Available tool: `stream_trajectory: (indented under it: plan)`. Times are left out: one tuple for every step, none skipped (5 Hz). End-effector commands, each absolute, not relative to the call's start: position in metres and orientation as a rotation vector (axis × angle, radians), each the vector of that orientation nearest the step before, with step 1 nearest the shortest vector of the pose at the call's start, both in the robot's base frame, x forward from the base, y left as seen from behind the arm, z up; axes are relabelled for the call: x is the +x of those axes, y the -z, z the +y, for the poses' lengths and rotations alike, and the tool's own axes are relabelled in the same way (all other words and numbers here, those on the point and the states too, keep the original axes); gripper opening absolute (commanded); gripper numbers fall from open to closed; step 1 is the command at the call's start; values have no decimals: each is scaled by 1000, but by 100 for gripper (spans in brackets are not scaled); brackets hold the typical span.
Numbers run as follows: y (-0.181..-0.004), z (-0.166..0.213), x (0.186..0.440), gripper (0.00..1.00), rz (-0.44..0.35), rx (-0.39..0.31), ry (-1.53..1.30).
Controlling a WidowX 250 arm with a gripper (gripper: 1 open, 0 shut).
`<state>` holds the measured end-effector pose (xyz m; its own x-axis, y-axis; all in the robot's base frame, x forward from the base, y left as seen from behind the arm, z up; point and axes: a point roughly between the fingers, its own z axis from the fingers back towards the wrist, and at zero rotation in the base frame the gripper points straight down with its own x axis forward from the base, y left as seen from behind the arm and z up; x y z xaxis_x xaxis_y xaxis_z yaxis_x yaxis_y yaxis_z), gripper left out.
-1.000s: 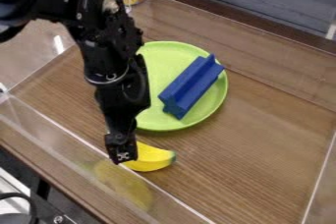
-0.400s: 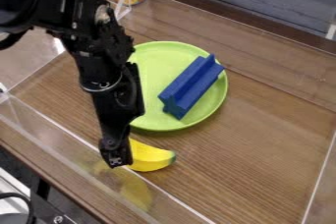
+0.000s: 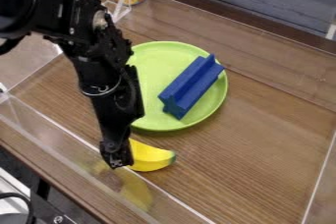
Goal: Put the banana in the green plate
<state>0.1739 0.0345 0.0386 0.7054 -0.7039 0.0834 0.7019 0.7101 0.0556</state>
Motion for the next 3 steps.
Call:
stream_trajectory:
  plan:
    - [-35, 32, 176, 100, -116, 31, 761]
    - [-26, 37, 183, 100, -119, 30, 740]
    - [-20, 41, 190, 0, -125, 29, 721]
